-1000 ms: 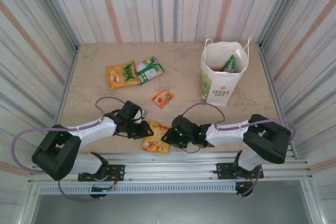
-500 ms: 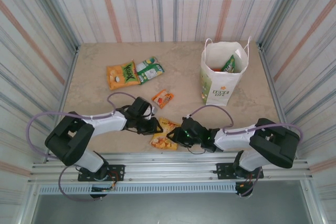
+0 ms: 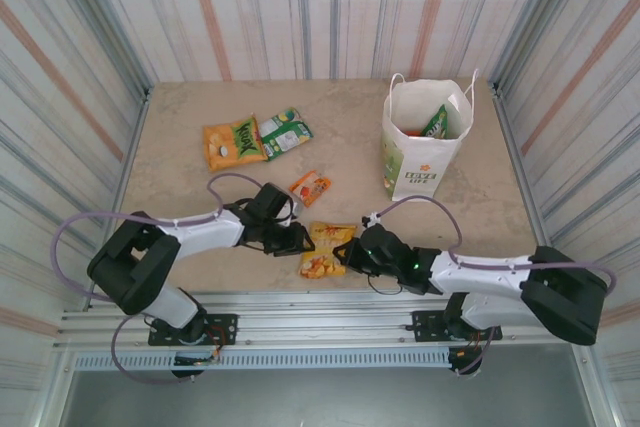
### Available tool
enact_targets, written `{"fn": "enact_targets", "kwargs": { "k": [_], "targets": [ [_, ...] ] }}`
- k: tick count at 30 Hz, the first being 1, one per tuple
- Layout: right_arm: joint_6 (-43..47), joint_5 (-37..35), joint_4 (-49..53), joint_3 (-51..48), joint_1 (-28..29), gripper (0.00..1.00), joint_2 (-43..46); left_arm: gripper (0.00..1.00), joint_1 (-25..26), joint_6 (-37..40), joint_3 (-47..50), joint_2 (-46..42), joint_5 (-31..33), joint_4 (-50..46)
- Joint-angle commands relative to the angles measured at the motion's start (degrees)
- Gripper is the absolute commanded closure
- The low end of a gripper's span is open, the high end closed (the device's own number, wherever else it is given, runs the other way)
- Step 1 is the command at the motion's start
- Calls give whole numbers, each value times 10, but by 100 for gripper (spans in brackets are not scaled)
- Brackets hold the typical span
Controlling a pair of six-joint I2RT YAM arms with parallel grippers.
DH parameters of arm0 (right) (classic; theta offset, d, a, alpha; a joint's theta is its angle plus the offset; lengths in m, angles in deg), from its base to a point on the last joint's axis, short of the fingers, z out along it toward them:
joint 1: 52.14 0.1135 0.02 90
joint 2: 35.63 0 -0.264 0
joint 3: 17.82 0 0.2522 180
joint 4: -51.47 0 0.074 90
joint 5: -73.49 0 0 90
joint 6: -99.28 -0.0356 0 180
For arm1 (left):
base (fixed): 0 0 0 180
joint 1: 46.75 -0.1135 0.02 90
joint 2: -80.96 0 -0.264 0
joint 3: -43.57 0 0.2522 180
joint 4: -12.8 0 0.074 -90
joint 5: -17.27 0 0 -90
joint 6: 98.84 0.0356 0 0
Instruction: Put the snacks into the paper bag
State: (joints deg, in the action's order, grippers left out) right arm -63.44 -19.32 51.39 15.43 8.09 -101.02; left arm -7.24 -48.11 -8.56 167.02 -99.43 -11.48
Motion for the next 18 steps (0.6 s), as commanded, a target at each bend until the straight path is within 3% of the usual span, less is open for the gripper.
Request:
{"fn": "enact_targets", "kwargs": {
  "k": [1, 9, 18],
  "targets": [
    [39, -40, 94, 7, -4, 93, 54, 47, 2, 5, -19, -29, 29, -47],
    [153, -62, 301, 83, -29, 95, 188, 40, 1, 39, -65, -74, 64, -85],
    [318, -32, 499, 245, -136, 95, 234, 38, -3, 111, -184, -55, 82, -107]
  ]
}}
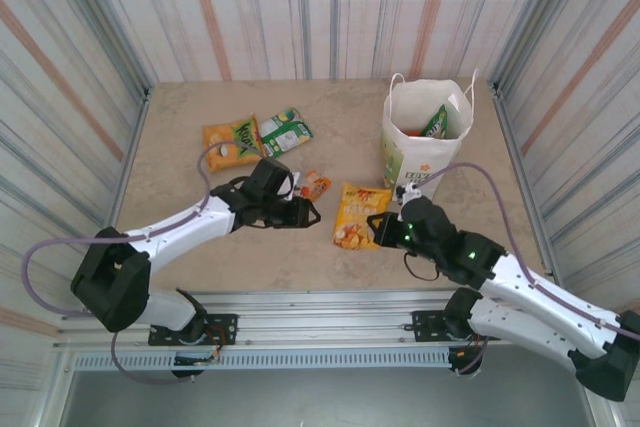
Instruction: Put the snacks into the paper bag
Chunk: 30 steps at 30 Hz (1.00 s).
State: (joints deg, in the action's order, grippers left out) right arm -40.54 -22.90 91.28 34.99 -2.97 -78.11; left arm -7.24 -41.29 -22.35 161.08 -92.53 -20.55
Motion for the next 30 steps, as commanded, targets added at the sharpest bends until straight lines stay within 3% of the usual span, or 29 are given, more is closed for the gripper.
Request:
{"fn": "enact_targets", "kwargs": {
  "k": [1, 11, 20, 30],
  "targets": [
    [111, 9, 121, 75, -42, 95, 0, 38, -4, 50, -64, 12, 12, -20],
    [289, 51, 257, 327, -177, 95, -91, 38, -5, 113, -214, 80, -13, -50],
    [418, 37, 325, 554, -290, 95, -202, 38, -6, 151, -330, 138, -21, -83],
    [471, 56, 328, 662, -404, 94, -333, 38, -11, 161, -354, 152, -25, -85]
  ]
}}
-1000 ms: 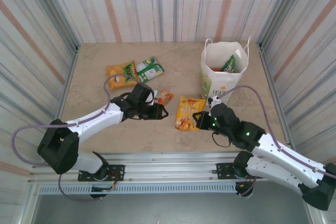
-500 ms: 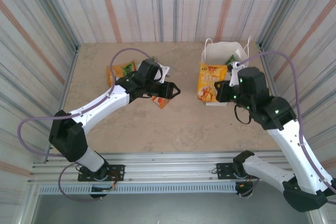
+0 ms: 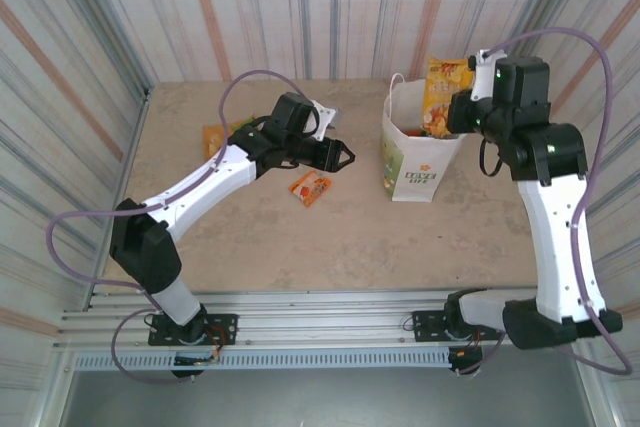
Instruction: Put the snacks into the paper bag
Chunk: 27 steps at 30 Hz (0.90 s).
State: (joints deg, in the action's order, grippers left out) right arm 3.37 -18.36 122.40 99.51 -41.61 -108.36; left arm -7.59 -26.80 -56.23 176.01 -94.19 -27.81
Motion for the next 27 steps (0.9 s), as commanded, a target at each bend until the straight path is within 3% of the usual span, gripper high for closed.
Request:
{"fn": "enact_targets", "kwargs": {
  "k": [1, 7, 11, 20, 27],
  "targets": [
    [32, 18, 13, 17, -22, 94, -40, 38, -8, 15, -14, 3, -9, -11],
    [52, 33, -13, 17, -39, 95, -106, 38, -13, 17, -5, 1, -13, -5],
    [50, 56, 23, 28, -38, 96, -138, 38, -17, 16, 1, -2, -16, -2],
    [45, 45, 113, 34, -33, 95, -120, 38, -22, 6, 17, 1, -32, 13],
    [42, 56, 96, 35, -33, 95, -158, 39, -22, -10, 38, -4, -41, 29]
  ]
}}
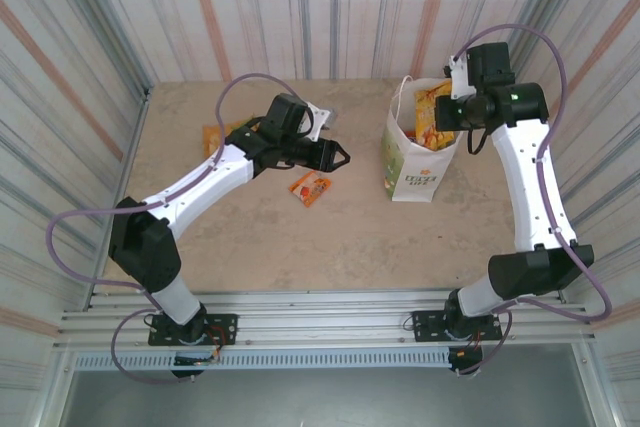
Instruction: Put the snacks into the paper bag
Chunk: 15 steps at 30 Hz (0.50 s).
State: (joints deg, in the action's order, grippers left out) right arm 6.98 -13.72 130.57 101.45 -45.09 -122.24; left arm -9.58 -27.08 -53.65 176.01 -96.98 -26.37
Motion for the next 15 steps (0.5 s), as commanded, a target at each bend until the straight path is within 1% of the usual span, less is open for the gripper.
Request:
{"fn": "enact_targets", "kwargs": {
  "k": [1, 6, 12, 15],
  "targets": [
    [3, 11, 8, 35, 2, 95, -31, 39, -3, -9, 14, -6, -13, 16],
    [-4, 24, -3, 64, 7, 95, -84, 38, -3, -6, 16, -11, -5, 12],
    [-7, 10, 1, 69, 15, 95, -127, 38, -3, -7, 15, -7, -10, 13],
    [-7, -22, 4, 69, 18, 94, -142, 38, -3, -9, 18, -4, -11, 14]
  ]
}}
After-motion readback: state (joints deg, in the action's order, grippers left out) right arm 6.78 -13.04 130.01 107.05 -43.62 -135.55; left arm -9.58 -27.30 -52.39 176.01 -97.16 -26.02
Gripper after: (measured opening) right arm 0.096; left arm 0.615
